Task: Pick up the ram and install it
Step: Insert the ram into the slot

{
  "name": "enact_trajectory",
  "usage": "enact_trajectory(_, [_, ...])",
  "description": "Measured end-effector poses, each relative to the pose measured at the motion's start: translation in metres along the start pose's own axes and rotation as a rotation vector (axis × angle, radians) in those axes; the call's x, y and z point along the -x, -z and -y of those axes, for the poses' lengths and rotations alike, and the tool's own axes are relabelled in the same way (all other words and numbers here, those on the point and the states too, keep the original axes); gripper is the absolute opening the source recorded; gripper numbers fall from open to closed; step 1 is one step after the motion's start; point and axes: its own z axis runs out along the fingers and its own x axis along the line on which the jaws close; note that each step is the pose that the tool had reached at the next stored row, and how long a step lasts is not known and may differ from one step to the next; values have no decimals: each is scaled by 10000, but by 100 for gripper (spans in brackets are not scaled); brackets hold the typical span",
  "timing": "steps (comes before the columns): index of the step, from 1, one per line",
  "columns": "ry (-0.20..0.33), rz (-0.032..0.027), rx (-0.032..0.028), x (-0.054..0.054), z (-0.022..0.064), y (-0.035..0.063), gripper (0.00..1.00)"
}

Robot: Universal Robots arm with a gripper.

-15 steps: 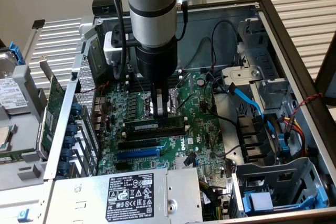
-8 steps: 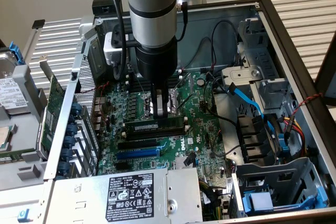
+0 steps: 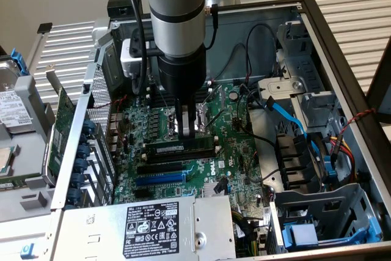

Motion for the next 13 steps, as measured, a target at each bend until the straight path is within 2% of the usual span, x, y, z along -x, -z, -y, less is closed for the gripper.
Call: enact_trajectory(13, [-8,-2,1,-1,0,-16,12])
